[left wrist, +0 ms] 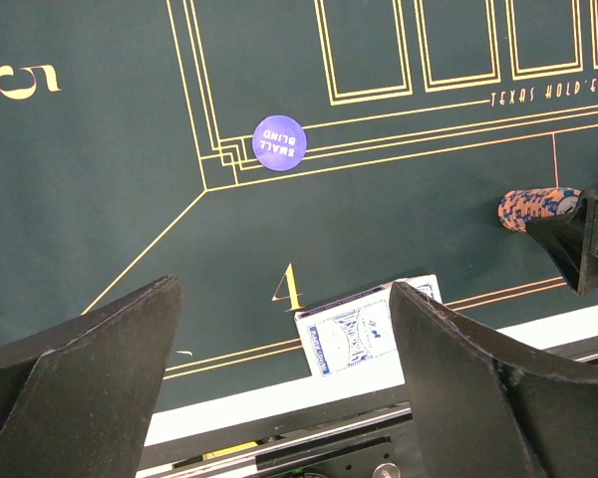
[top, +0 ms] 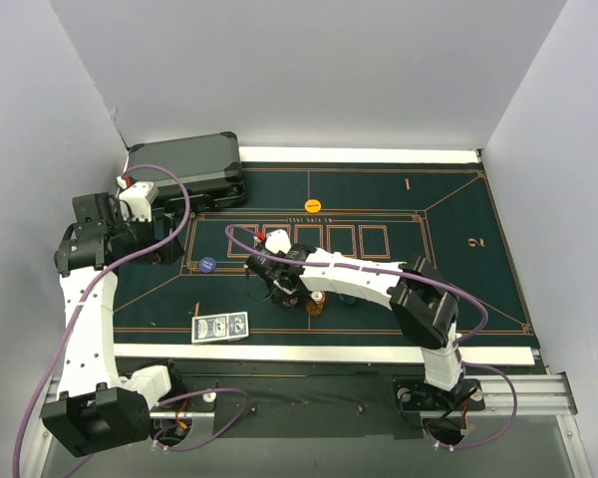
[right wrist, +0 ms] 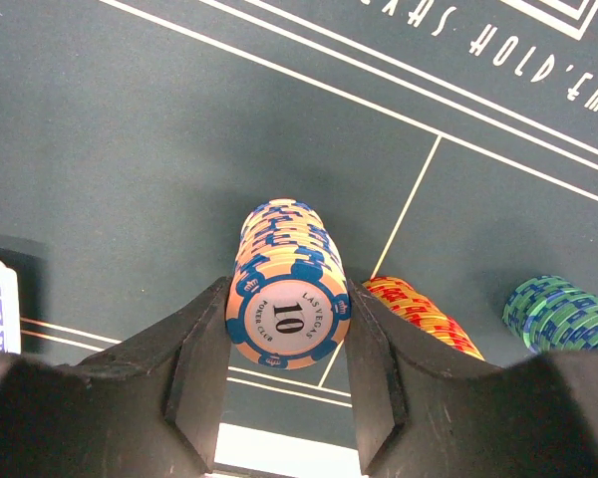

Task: Distribute texas hold em gaming equipment

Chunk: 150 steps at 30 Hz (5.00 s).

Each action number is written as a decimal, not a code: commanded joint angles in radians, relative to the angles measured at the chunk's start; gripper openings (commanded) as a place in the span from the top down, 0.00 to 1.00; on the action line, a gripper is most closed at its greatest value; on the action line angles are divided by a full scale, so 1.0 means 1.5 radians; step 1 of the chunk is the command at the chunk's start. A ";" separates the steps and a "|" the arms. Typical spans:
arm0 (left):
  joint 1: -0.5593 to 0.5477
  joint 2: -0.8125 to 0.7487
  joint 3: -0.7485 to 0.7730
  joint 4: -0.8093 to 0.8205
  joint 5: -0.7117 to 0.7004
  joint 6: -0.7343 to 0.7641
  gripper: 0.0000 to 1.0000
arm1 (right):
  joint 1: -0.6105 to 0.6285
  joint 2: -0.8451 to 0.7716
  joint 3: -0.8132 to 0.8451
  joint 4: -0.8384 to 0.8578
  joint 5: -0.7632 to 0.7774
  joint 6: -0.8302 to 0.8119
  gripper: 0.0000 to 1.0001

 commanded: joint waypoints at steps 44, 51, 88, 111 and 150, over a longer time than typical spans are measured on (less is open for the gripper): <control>0.101 0.097 0.021 0.063 0.098 -0.025 0.04 | -0.056 0.393 0.599 -0.008 -0.167 -0.083 0.89; 0.101 0.098 0.026 0.066 0.107 -0.021 0.04 | -0.062 0.415 0.607 0.017 -0.179 -0.077 0.86; 0.108 0.057 0.062 -0.001 0.076 -0.011 0.04 | -0.046 -0.078 0.053 0.001 -0.062 -0.092 0.08; 0.107 0.052 0.071 -0.010 0.076 -0.015 0.04 | -0.029 -0.016 -0.012 0.019 -0.086 -0.082 0.31; 0.109 0.043 0.072 -0.006 0.066 -0.009 0.04 | -0.028 0.008 -0.031 0.026 -0.092 -0.076 0.57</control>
